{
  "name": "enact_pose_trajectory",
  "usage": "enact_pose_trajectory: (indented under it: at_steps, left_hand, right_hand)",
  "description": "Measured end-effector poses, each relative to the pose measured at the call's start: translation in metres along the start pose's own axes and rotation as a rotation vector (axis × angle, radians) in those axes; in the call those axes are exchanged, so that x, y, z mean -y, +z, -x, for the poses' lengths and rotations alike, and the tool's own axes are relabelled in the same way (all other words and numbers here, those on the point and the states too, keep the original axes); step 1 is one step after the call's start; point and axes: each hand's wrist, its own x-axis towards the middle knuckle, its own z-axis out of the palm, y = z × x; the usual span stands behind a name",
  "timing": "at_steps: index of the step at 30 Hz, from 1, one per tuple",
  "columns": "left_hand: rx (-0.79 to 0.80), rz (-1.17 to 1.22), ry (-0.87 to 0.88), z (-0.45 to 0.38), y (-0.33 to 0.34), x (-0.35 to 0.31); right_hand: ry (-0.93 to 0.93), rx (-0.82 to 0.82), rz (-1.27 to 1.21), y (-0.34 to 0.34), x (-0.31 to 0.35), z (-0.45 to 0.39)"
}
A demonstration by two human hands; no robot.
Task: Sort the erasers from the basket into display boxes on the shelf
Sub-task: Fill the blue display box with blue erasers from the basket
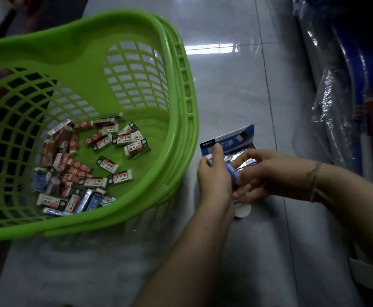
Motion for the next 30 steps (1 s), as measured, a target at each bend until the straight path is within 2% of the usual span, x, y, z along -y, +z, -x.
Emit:
enact_pose_trajectory:
  at_steps: [3, 7, 11, 14, 16, 19, 21, 25, 30]
  left_hand:
    - [0.077, -0.043, 0.018, 0.003, -0.005, 0.005]
    - [0.094, -0.398, 0.208, 0.007, -0.020, 0.013]
    - [0.176, -0.668, 0.347, 0.011, -0.031, 0.013]
    - [0.244, -0.821, 0.529, 0.008, -0.033, 0.012]
    - [0.237, -0.996, 0.645, 0.002, -0.033, 0.012]
    - [0.209, -1.210, 0.740, -0.007, -0.036, 0.010]
    - [0.197, -1.241, 0.750, -0.010, -0.036, 0.007]
    - [0.145, -1.443, 0.869, -0.012, -0.037, 0.007]
    - [0.129, -1.525, 0.912, -0.017, -0.040, 0.016]
  right_hand:
    - [-0.005, -0.027, -0.128, -0.016, 0.002, 0.004]
    - [-0.025, -0.084, -0.196, -0.030, -0.007, 0.000]
    - [-0.125, -0.295, -0.234, -0.029, -0.014, -0.009]
    - [-0.335, -0.556, 0.011, -0.032, -0.017, -0.019]
    - [-0.435, -0.650, 0.158, -0.031, -0.017, -0.024]
    - [-0.486, -0.805, 0.291, -0.026, -0.022, -0.034]
    - [-0.483, -0.918, 0.399, -0.024, -0.026, -0.041]
    - [-0.491, -0.956, 0.501, -0.015, -0.031, -0.053]
    - [-0.454, -0.903, 0.618, -0.010, -0.032, -0.059]
